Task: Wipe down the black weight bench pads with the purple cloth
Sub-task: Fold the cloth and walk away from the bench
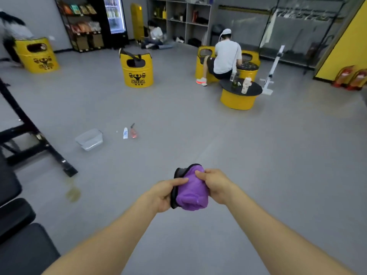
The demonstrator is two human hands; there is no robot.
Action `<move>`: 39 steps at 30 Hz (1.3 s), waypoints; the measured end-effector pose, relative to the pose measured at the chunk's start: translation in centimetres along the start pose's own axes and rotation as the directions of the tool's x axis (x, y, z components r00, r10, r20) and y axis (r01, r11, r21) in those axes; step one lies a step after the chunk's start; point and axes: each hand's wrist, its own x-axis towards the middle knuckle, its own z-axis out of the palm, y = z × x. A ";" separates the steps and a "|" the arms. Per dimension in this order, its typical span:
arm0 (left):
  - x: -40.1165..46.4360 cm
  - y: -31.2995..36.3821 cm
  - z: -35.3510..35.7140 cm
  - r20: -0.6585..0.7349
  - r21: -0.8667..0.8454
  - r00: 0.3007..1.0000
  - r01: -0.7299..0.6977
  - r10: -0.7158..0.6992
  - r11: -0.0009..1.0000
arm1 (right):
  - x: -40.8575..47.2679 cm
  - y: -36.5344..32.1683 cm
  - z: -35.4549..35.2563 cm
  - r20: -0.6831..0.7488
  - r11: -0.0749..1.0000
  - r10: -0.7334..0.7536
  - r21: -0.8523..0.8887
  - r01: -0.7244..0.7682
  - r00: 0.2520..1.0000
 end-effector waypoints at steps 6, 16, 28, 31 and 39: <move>6.5 11.6 0.5 -0.170 -0.179 0.980 -0.136 0.105 0.974 | 11.0 -9.5 1.8 0.131 0.995 0.014 -0.101 -0.001 0.991; 19.2 26.4 -8.6 -0.533 -0.400 0.839 -0.366 0.112 0.840 | 32.6 -20.1 11.2 0.411 0.887 0.087 -0.446 0.117 0.907; 26.7 40.3 -26.3 -0.858 -0.184 0.512 -0.395 0.050 0.900 | 49.0 -34.0 30.7 0.749 0.731 0.115 -0.509 0.456 0.652; 28.8 43.9 -32.0 -0.828 -0.186 0.549 -0.460 0.113 0.868 | 52.7 -35.2 37.0 0.807 0.749 0.171 -0.479 0.457 0.566; 32.1 55.7 -45.5 -0.626 -0.398 0.773 -0.432 0.105 0.810 | 63.5 -41.5 51.4 0.786 0.824 0.205 -0.460 0.331 0.583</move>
